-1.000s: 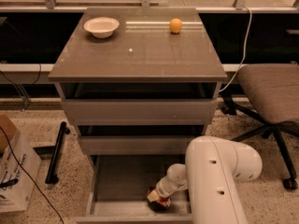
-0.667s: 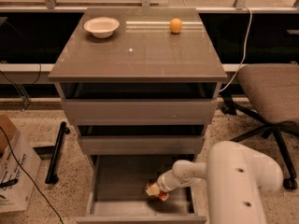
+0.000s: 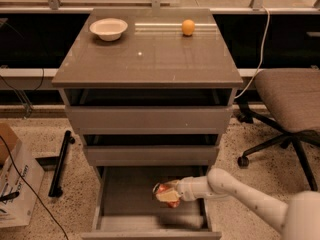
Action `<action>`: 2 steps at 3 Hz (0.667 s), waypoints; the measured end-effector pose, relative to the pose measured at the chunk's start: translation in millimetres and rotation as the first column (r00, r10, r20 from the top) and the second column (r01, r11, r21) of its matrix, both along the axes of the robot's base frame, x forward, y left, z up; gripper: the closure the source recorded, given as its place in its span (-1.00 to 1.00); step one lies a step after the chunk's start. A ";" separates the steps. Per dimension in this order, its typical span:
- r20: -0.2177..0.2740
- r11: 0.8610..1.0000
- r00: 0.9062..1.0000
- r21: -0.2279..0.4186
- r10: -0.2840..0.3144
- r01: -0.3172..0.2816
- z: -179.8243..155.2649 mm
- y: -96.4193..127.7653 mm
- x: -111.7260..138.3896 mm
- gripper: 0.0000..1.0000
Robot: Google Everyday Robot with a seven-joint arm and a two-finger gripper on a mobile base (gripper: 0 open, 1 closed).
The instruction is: Pick coke can from bottom drawer and place on counter
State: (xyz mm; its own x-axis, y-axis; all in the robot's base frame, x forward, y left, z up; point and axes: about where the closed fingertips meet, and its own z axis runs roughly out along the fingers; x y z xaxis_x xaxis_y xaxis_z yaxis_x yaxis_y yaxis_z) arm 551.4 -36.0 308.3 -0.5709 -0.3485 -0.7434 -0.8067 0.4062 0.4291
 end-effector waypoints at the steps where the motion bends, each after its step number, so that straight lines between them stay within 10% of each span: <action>1: 0.146 0.989 0.986 0.118 0.076 -0.094 86.9 -30.8 -24.9 1.00; 2: 0.259 0.967 0.955 0.167 0.143 -0.191 176.6 -63.8 -43.3 1.00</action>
Offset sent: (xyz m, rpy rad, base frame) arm -0.0685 -0.1168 0.3069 0.2666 -0.3942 0.3032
